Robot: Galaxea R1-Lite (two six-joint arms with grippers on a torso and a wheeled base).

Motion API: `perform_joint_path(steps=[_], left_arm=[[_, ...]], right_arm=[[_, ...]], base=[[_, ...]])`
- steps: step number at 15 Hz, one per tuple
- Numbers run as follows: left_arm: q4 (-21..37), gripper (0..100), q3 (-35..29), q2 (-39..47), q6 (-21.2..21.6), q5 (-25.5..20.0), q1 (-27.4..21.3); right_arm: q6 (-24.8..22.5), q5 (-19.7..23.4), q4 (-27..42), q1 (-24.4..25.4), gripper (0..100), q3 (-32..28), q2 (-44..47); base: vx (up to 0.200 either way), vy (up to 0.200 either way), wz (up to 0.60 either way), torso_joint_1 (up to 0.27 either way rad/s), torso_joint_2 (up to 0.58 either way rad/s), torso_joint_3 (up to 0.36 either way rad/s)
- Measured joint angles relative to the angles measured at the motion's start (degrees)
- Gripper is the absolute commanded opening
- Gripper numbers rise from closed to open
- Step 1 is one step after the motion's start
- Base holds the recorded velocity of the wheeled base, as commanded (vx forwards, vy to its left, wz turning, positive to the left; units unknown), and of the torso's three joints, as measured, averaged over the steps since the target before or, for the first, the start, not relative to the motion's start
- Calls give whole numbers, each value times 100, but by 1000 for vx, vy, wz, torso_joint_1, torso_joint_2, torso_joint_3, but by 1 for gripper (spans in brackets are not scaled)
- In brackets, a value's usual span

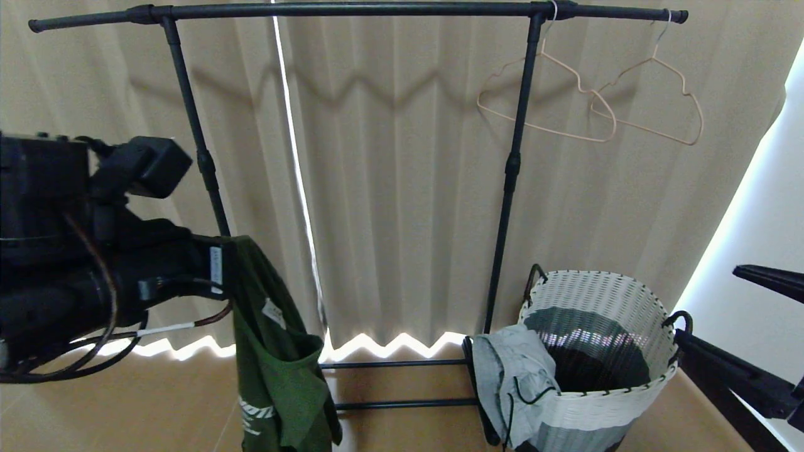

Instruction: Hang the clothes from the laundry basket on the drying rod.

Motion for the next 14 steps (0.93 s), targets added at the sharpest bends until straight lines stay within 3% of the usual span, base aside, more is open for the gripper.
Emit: perform_joint_path(steps=[3,7,11,14], left_arm=[[-27,0,801,-1044,0,-22,400],[-16,0,1747,-2289,-33,-105,1007],[-5,0,2122,-3241,26,-477,1880],[-10,0,2215,-3519,148,-495,2048]], right_arm=[[-117,-191,29,-544,100,752,-494],[-118,-427,30,-869,100,1251,-997],[-128,-523,40,-964,100,1521,-1320],[-148,-506,41,-942,100,1697,-1499]], base=[[0,0,0,0,0,0],[0,0,0,0,0,0],[0,0,0,0,0,0],[0,0,0,0,0,0]])
